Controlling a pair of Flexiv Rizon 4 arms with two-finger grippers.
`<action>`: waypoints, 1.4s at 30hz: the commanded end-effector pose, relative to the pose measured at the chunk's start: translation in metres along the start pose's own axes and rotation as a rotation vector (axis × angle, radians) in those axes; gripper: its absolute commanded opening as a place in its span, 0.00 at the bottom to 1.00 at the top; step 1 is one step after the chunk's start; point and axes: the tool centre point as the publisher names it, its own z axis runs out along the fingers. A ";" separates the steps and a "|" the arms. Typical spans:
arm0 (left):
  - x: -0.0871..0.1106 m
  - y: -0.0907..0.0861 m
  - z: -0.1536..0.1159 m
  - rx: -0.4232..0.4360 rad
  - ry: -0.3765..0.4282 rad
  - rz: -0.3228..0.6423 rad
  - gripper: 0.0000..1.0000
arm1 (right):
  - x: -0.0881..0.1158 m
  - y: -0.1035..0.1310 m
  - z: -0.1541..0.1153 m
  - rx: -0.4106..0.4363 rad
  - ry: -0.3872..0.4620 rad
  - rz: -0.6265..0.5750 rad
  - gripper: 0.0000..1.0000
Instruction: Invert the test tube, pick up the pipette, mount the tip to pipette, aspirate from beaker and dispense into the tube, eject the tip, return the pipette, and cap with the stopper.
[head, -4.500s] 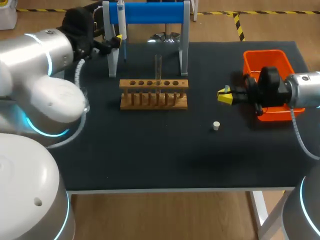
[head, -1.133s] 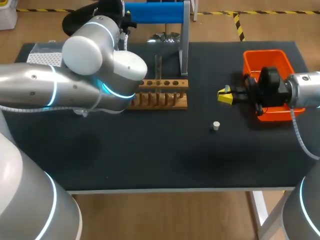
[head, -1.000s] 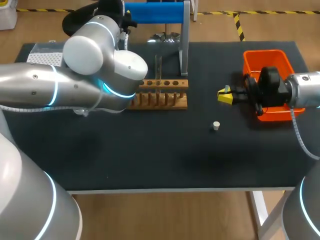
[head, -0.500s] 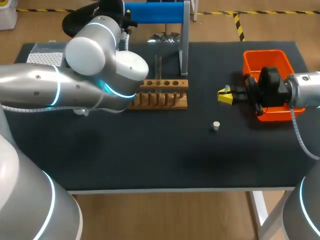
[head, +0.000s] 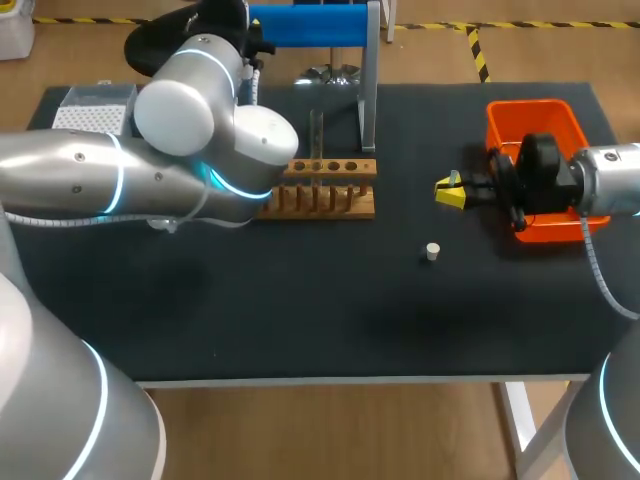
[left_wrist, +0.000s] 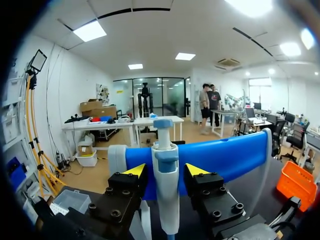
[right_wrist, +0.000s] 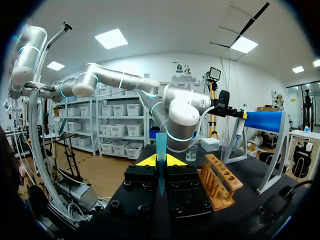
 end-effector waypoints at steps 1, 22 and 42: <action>0.002 0.006 0.005 0.012 -0.007 -0.003 0.45 | 0.001 0.000 0.000 0.001 -0.001 -0.001 0.00; 0.001 0.006 0.008 0.004 -0.006 -0.005 0.28 | 0.001 0.000 0.000 0.001 -0.001 -0.001 0.00; 0.000 -0.038 -0.002 0.063 -0.009 0.032 0.00 | 0.001 0.000 0.000 0.001 -0.001 -0.001 0.00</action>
